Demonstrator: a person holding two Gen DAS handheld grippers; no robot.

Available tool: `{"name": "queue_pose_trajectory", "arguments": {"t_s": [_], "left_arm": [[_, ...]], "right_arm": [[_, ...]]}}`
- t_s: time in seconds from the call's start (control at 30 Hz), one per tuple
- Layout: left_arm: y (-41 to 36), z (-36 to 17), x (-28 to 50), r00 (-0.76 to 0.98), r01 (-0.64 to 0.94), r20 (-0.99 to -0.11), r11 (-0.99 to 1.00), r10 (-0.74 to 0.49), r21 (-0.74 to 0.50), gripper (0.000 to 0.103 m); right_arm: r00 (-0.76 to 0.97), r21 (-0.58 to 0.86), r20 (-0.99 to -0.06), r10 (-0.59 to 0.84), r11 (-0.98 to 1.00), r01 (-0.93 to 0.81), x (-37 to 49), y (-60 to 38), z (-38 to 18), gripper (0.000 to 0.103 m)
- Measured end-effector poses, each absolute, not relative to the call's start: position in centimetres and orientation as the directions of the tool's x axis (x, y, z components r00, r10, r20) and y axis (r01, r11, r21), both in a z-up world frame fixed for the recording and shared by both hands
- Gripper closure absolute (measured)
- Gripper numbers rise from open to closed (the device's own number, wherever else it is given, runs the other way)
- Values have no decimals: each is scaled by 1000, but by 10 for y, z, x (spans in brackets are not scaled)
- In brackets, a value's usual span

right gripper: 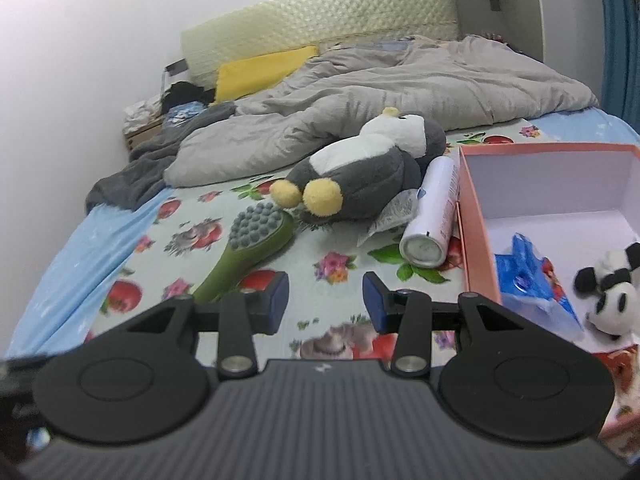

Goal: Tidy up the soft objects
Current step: 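Reach the right tool to the white paper tag by the spray can and close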

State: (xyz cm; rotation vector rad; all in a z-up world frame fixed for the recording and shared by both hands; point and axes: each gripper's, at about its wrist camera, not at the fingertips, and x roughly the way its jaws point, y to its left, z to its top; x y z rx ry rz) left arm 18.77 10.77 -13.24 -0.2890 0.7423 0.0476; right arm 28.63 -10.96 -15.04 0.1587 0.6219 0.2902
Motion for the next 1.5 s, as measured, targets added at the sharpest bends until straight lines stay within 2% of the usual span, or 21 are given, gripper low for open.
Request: {"name": "queue_pose_trajectory", "arguments": {"t_s": [0.4, 0.6, 0.67, 0.87, 1.2, 1.4, 1.5], "left_arm": [[149, -180, 240, 696, -217, -716, 936, -52, -279, 40], [160, -202, 257, 669, -249, -743, 933, -30, -261, 40], [163, -208, 257, 660, -256, -751, 933, -22, -252, 40], [173, -222, 256, 629, -299, -777, 923, -1, -242, 40], [161, -224, 262, 617, -282, -787, 930, -12, -235, 40], [147, -224, 263, 609, -256, -792, 934, -44, -249, 40], [144, -221, 261, 614, -248, -788, 936, -48, -251, 40]], "right_arm": [[779, 211, -605, 166, 976, -44, 369, -80, -204, 61], [786, 234, -610, 101, 971, 57, 403, -71, -229, 71], [799, 237, -597, 72, 967, 90, 408, -70, -233, 72], [798, 277, -599, 66, 952, 129, 424, -67, -248, 74], [810, 366, -585, 44, 905, 215, 444, -77, -256, 75], [809, 373, -586, 40, 900, 225, 451, -78, -257, 92], [806, 363, -592, 32, 902, 232, 449, -79, -257, 94]]}}
